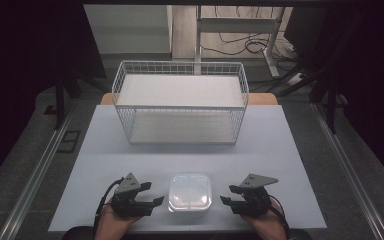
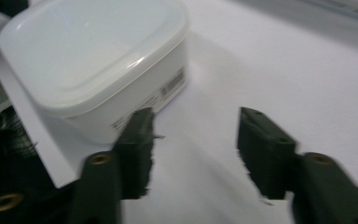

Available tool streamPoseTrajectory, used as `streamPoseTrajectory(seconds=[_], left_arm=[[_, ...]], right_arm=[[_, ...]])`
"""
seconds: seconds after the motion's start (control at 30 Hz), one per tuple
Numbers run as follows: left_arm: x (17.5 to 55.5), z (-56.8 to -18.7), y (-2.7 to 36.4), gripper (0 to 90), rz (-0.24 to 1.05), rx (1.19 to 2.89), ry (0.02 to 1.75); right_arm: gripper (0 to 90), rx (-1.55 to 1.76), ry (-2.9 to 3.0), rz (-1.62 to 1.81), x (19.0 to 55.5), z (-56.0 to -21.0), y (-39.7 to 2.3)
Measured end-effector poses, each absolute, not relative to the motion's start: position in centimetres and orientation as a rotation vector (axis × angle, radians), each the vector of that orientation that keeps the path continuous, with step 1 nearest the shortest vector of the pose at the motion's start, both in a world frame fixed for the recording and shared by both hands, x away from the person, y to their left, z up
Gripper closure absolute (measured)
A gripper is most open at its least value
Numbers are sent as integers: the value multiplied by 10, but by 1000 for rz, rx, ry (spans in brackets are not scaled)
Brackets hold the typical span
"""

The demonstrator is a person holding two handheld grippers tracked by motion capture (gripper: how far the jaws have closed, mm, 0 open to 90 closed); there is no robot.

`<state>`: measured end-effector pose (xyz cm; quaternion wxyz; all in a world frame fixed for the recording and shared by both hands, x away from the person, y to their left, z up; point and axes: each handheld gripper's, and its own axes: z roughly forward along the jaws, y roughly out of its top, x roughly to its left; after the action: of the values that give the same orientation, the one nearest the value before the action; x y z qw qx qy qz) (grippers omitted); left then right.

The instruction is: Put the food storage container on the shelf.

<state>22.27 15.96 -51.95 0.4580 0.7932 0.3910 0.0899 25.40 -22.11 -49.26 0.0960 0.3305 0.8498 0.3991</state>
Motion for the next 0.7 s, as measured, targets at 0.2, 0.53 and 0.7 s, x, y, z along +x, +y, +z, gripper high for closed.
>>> streamPoseTrajectory(seconds=[0.2, 0.53, 0.7], left_arm=[[222, -519, 158, 191, 240, 1977, 956], [219, -504, 158, 203, 207, 1947, 992], [226, -497, 146, 190, 166, 1965, 939]], right_arm=[[307, 1035, 2506, 1268, 256, -490, -224], [313, 1035, 2522, 1312, 251, -476, -215], [293, 1033, 2536, 1366, 254, -471, -206]])
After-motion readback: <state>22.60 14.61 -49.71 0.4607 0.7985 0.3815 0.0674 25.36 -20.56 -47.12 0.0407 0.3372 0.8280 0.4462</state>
